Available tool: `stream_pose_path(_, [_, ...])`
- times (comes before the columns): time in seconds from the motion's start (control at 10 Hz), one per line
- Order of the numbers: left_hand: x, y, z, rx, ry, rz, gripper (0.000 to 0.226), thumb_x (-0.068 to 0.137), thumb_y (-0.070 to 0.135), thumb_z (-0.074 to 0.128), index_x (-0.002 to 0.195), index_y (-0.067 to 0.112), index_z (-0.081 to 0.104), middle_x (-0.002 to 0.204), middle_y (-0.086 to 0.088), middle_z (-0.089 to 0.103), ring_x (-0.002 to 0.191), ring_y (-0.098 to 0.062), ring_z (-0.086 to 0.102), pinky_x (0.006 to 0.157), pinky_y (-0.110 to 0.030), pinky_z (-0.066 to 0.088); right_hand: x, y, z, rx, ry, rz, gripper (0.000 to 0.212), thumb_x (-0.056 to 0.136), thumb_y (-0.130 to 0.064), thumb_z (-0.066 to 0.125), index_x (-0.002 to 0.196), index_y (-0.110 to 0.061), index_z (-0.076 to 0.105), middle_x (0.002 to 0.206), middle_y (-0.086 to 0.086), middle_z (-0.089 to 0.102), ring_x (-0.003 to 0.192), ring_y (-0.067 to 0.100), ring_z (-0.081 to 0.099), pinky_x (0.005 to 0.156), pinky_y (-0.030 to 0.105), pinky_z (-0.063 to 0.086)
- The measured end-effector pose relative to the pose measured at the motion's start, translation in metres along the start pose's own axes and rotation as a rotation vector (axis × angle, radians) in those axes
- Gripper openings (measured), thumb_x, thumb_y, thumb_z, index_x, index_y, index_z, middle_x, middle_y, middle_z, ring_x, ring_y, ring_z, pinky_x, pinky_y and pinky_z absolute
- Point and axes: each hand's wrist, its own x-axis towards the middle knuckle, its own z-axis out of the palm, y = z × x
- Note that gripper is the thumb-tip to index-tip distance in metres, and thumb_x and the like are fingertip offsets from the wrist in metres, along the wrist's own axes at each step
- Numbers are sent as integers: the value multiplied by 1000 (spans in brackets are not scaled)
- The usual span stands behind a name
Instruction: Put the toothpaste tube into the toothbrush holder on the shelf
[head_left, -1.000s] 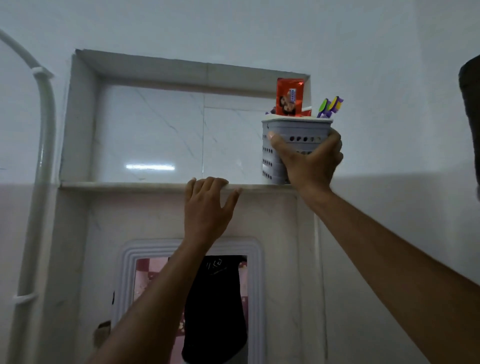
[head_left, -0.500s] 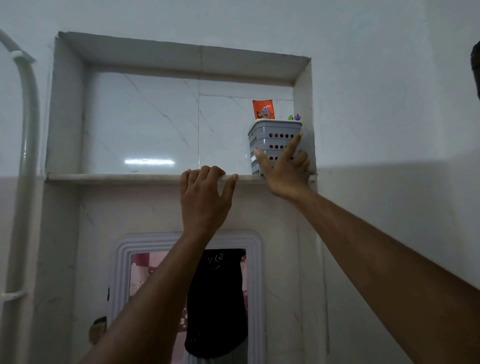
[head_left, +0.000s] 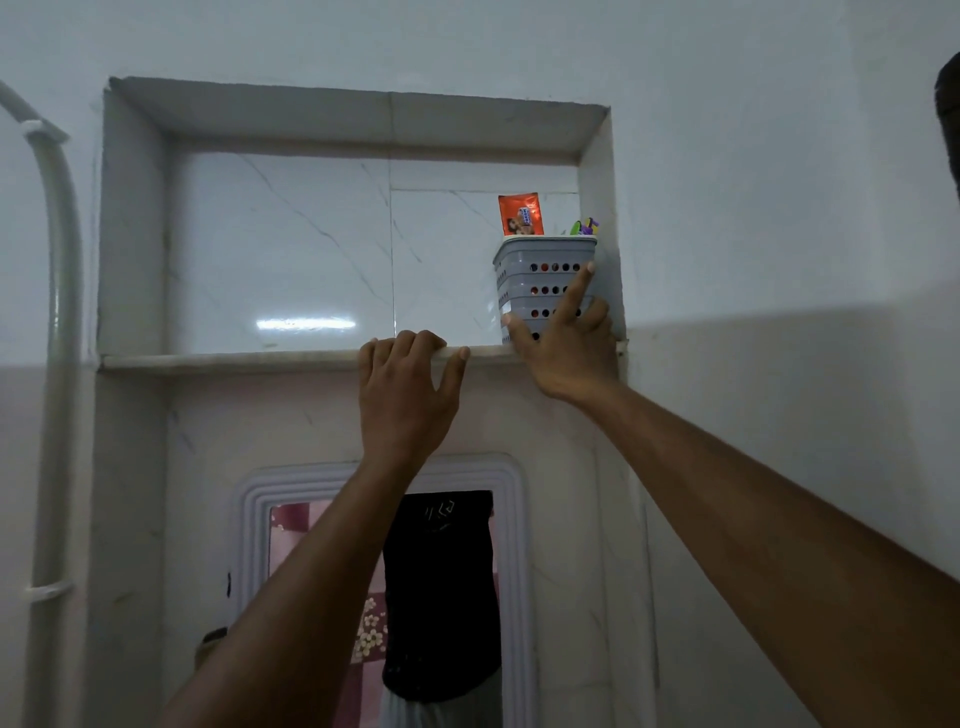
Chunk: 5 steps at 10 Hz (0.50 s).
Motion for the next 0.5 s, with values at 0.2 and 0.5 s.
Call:
stream_pose_path(0.2, [1, 1, -9, 1, -52, 16, 37, 106, 53, 55, 117, 20, 69, 112, 3, 71, 111, -23, 61, 116, -42, 36, -6, 4, -10, 112, -39, 6, 123, 96, -81, 54, 171, -23, -25, 174, 23, 16, 156, 44, 33, 118, 57, 41])
stream_pose_path(0.5, [-9, -4, -23, -35, -155, 44, 55, 109, 57, 45, 146, 19, 61, 149, 1, 61, 149, -22, 45, 133, -48, 19, -54, 15, -21, 224, 10, 7, 102, 105, -71, 49, 176, -14, 4, 185, 12, 10, 170, 32, 17, 133, 55, 29])
